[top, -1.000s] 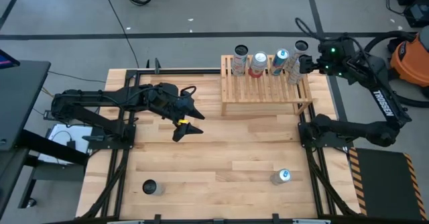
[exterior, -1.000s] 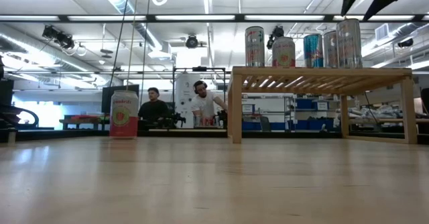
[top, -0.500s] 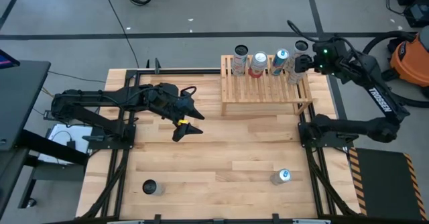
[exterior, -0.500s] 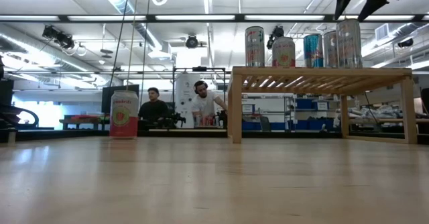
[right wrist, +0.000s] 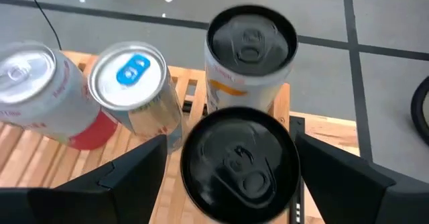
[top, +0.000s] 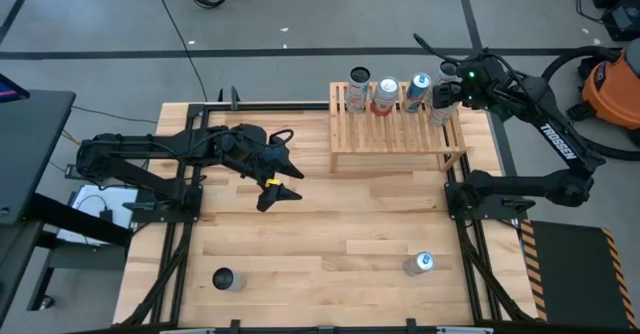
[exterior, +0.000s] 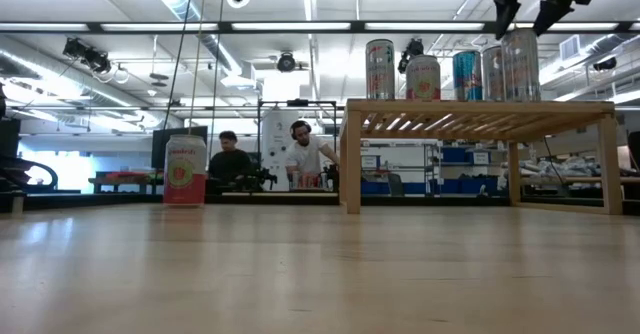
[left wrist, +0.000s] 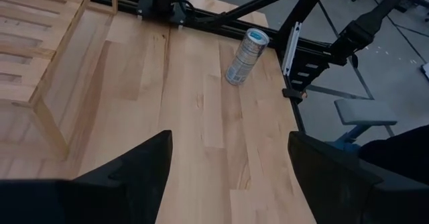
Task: Place canned beverage on shelf
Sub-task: Put the top white-yellow soda can on the shelf aligned with the other white-yellow soda can
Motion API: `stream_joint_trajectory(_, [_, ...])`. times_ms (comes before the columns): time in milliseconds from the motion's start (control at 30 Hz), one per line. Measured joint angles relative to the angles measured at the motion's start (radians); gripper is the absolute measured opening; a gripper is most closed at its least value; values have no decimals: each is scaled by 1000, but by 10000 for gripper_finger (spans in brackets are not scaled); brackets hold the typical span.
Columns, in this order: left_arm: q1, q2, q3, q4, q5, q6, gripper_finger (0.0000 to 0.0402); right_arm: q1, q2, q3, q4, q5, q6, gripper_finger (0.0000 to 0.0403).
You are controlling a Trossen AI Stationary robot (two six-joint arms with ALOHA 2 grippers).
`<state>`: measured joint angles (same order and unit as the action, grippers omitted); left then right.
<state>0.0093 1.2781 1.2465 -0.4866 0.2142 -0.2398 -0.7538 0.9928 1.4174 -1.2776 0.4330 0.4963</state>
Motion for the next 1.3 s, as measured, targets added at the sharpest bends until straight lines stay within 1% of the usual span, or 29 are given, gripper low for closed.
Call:
stream_joint_trajectory(167, [0, 0, 0, 0, 0, 0, 300, 0, 0, 0, -60, 26, 1, 328])
stream_joint_trajectory(433, [0, 0, 0, 1, 0, -1, 300, 0, 4, 0, -38, 10, -41, 318])
stream_joint_trajectory(533, [0, 0, 0, 1, 0, -1, 300, -1, 4, 0, -40, -4, -63, 305])
stream_joint_trajectory(700, [0, 0, 0, 2, 0, -2, 300, -1, 4, 0, -38, -10, -107, 265])
stream_joint_trajectory(800, [0, 0, 0, 2, 0, -2, 300, -1, 2, 0, -37, -20, -141, 262])
stream_joint_trajectory(1067, [0, 0, 0, 2, 0, -4, 300, -4, -16, 0, -35, -96, -286, 262])
stream_joint_trajectory(1233, [0, 0, 0, 2, 0, -9, 300, -29, -41, -2, -15, -202, -394, 262])
stream_joint_trajectory(1300, [0, 0, 0, 2, 0, -11, 300, -43, -48, -2, 3, -218, -430, 262])
